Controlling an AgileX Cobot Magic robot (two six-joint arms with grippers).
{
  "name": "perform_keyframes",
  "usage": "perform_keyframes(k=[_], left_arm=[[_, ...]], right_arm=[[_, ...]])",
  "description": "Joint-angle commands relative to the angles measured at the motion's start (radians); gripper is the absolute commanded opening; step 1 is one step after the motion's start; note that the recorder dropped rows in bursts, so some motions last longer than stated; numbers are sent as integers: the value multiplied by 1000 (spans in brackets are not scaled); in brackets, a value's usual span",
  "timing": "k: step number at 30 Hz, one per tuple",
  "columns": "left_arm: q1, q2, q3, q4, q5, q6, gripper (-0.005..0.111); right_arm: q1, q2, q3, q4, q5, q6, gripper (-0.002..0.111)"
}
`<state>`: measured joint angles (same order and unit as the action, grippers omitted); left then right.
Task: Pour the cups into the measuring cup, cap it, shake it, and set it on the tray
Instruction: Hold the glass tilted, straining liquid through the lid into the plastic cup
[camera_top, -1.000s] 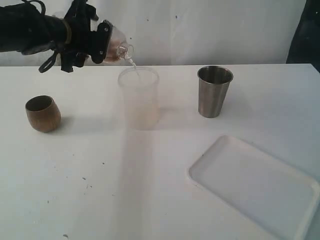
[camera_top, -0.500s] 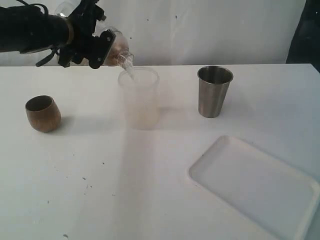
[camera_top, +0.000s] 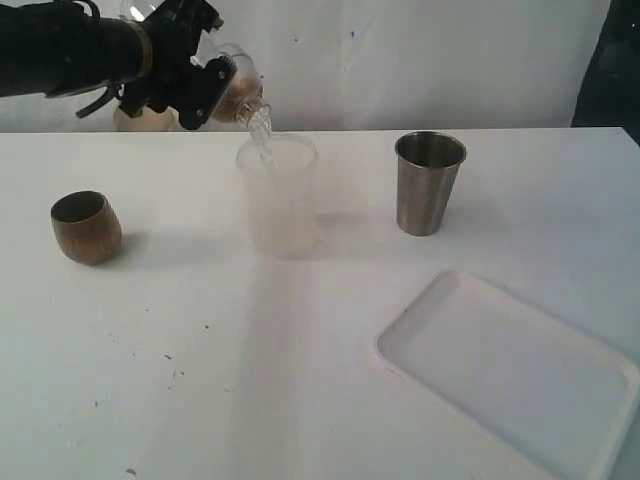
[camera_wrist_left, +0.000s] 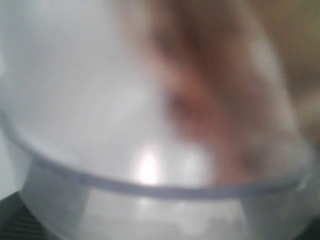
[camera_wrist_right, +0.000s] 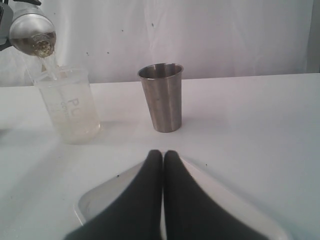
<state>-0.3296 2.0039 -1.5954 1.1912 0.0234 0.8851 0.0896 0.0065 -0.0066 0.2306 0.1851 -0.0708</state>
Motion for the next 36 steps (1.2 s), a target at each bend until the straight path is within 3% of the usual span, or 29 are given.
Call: perform_keyframes(k=[1, 8, 36], left_arm=[[-3, -5, -34, 4, -43, 1, 0], [-3, -5, -34, 74, -59, 39, 0], [-3, -5, -34, 66, -175, 196, 0]], right_arm=[[2, -7, 7, -3, -7, 4, 0], [2, -7, 7, -3, -7, 4, 0], [2, -7, 7, -3, -7, -1, 0]])
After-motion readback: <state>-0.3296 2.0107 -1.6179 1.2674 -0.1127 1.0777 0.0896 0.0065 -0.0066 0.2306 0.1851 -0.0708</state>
